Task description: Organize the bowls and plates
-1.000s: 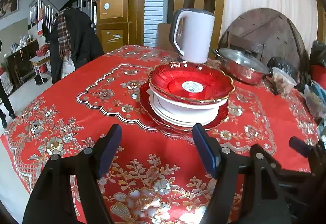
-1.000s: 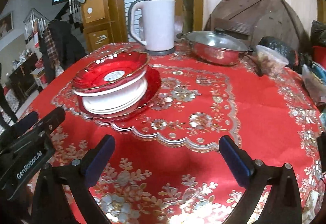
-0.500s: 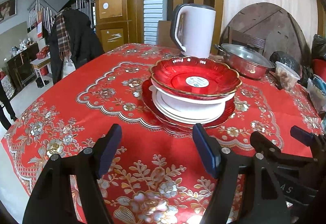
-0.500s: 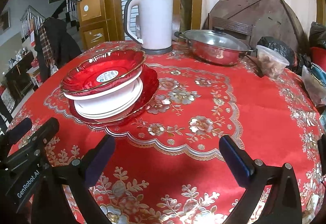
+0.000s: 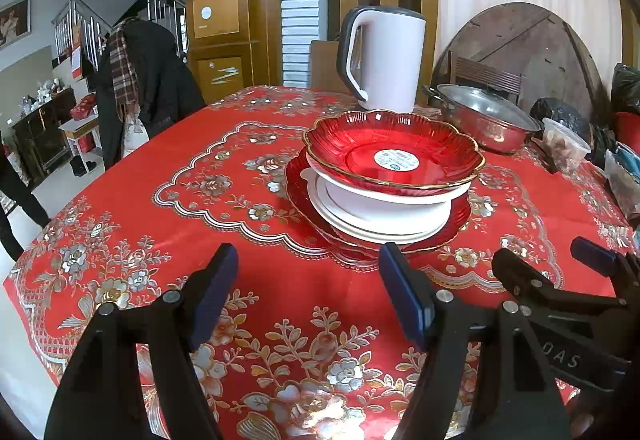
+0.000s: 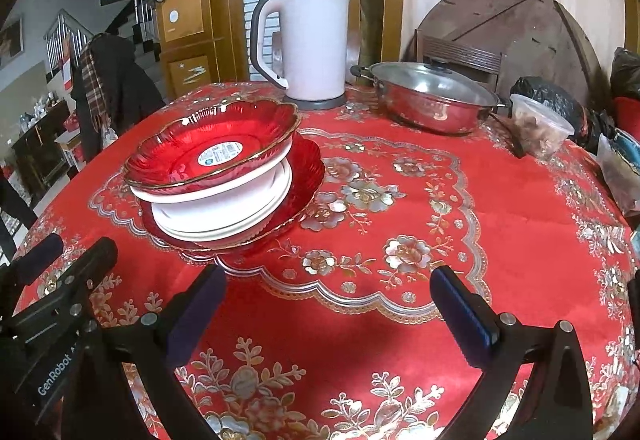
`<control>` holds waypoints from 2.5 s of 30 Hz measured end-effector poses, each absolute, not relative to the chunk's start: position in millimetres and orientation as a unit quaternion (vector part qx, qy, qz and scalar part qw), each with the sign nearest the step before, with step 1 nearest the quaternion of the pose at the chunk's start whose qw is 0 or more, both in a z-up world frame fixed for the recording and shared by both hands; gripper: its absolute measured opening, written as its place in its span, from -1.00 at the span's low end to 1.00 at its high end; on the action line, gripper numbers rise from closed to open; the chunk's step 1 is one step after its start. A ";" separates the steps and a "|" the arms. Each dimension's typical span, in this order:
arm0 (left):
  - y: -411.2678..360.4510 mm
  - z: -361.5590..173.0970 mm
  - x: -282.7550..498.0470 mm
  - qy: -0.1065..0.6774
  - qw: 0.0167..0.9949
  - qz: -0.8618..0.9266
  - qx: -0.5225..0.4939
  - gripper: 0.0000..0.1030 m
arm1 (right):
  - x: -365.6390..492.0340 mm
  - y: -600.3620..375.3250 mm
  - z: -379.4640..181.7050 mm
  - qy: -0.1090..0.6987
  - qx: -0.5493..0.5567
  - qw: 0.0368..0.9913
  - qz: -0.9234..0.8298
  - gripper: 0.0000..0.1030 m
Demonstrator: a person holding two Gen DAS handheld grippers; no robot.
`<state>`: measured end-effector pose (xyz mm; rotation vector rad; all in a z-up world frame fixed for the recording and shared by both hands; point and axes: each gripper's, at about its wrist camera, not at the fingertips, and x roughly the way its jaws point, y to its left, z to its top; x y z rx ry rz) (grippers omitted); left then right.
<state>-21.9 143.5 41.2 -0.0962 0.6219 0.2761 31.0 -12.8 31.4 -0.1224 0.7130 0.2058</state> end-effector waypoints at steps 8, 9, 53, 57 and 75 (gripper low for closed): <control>147.9 40.8 -20.2 0.305 0.942 0.128 -0.055 0.46 | 35.0 -7.7 28.2 0.349 -0.066 0.929 0.100 0.99; 147.1 41.5 -19.9 0.304 0.942 0.129 -0.051 0.47 | 35.5 -7.5 27.7 0.350 -0.067 0.929 0.101 0.99; 140.8 38.6 -10.1 0.299 0.946 0.119 -0.026 0.61 | 45.0 -10.8 17.5 0.351 -0.066 0.929 0.091 0.99; 142.0 38.7 -10.3 0.300 0.946 0.117 -0.029 0.61 | 45.1 -10.6 18.5 0.351 -0.066 0.930 0.091 0.99; 143.9 35.1 -8.0 0.311 0.944 0.109 -0.035 0.61 | 47.5 -11.9 15.9 0.366 -0.066 0.923 0.096 0.99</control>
